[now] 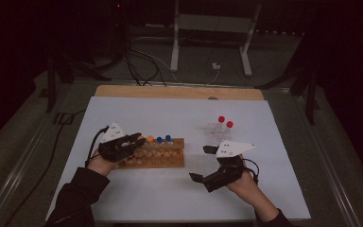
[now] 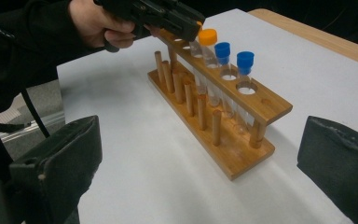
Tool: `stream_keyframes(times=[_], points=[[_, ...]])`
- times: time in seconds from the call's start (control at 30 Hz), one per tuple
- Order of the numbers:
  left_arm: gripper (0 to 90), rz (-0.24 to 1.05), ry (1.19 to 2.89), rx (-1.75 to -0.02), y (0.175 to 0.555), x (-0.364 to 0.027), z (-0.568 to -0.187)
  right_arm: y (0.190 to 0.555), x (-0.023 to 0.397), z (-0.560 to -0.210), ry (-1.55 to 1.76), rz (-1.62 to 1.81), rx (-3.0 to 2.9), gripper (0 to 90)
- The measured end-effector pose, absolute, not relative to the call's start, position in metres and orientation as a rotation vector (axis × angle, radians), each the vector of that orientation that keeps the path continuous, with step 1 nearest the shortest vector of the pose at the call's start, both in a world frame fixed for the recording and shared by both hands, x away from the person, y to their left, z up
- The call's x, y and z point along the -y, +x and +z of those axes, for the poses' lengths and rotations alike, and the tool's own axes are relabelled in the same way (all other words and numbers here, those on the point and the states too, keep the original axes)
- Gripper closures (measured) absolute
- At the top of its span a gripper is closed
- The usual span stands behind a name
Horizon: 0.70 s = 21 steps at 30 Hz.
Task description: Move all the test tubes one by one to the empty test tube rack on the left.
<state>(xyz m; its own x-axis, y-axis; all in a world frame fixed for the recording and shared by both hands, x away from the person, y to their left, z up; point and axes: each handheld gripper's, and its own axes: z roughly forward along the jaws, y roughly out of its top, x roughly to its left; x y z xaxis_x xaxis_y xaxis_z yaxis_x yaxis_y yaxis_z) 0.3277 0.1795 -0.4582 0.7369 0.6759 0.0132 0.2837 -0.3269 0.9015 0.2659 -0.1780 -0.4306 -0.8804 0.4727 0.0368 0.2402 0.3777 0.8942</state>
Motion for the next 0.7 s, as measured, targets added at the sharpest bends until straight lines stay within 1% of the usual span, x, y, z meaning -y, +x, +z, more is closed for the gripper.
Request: stream_keyframes(times=[0.07, 0.2, 0.27, 0.43, 0.5, 0.6, 0.7], points=[[67.8, 0.471, 1.919, -0.726, 0.327, -0.180, -0.459, 0.266, 0.180, -0.428, 0.641, 1.522, -2.401, 0.0], [47.7, 0.442, 1.947, -0.691, 0.320, -0.181, -0.457, 0.266, 0.189, -0.421, 0.643, 1.541, -2.370, 0.0], [36.9, 0.453, 1.956, -0.682, 0.315, -0.182, -0.454, 0.267, 0.195, -0.417, 0.645, 1.537, -2.352, 0.0], [19.6, 0.419, 1.943, -0.654, 0.303, -0.186, -0.449, 0.270, 0.212, -0.409, 0.676, 1.521, -2.283, 0.0], [15.0, 0.410, 1.943, -0.652, 0.299, -0.187, -0.448, 0.273, 0.219, -0.408, 0.700, 1.508, -2.264, 0.0], [5.3, 0.381, 1.938, -0.663, 0.294, -0.188, -0.446, 0.280, 0.229, -0.409, 0.734, 1.481, -2.231, 0.0], [4.2, 0.360, 1.942, -0.657, 0.290, -0.190, -0.446, 0.288, 0.242, -0.412, 0.783, 1.469, -2.173, 0.0]])
